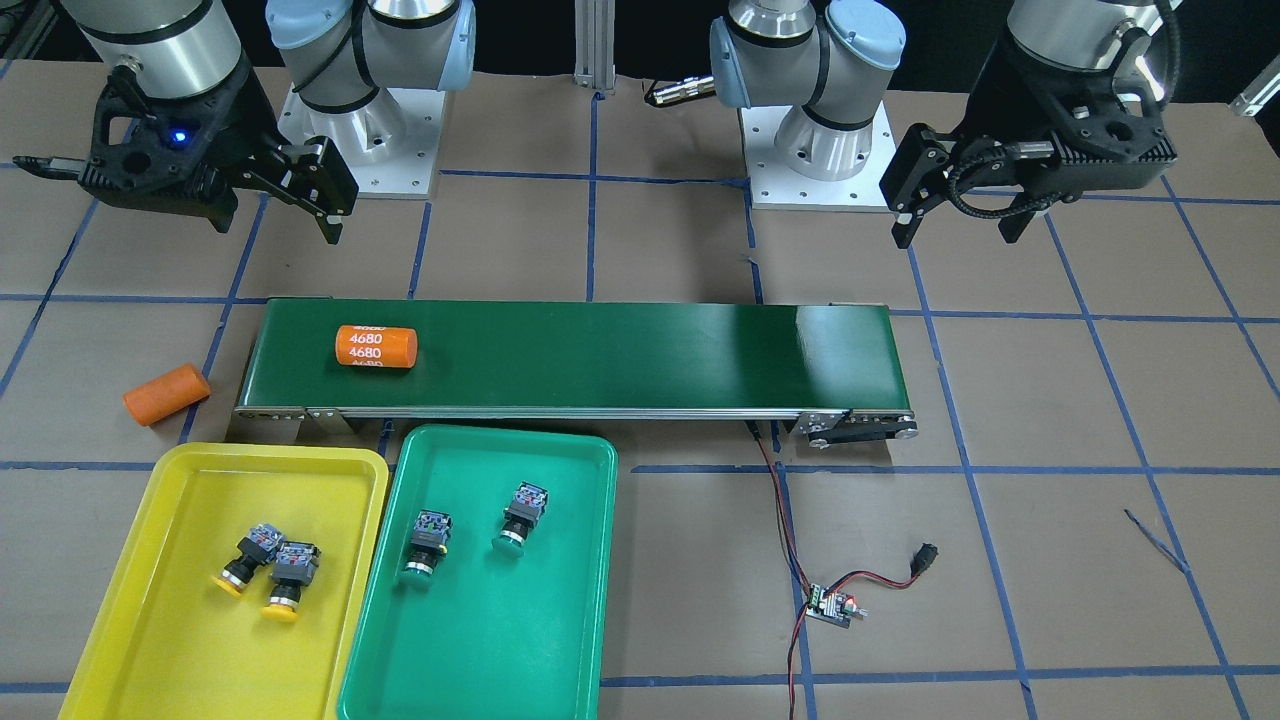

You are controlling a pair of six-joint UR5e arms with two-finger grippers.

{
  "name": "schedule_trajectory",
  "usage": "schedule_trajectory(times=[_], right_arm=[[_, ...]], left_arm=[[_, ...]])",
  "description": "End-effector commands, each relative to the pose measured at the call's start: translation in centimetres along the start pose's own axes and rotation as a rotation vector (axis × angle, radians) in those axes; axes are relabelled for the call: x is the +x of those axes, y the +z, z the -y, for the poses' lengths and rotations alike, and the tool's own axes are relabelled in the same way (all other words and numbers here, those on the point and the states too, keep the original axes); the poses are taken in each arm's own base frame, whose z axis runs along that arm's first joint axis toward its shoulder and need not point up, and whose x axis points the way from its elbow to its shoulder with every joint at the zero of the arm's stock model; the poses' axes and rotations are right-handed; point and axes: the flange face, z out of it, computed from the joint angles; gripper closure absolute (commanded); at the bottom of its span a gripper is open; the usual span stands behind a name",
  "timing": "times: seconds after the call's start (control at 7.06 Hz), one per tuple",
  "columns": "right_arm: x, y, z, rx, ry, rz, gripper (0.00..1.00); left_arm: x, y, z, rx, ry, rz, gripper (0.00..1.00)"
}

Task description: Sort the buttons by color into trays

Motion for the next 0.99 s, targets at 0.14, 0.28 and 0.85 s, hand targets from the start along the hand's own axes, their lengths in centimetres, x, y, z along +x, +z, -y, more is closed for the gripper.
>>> schedule_trajectory(times=[0.14,0.28,0.85], right_arm=[[0.03,0.10,0.02,0.000,-0.001,0.005,0.00],[-0.03,0.18,0.03,-0.003,-0.001,0.003,0.00],[0.07,0.17,-0.01,-0.001,-0.001,-0.006,0.00]], left_arm=[[0.01,-0.11,0.04,0.005,0.000,0.000,0.00],[0.01,-0.03,0.03,0.003,0.000,0.000,0.00],[0.01,-0.18,-0.01,0.006,0.002,0.001,0.00]])
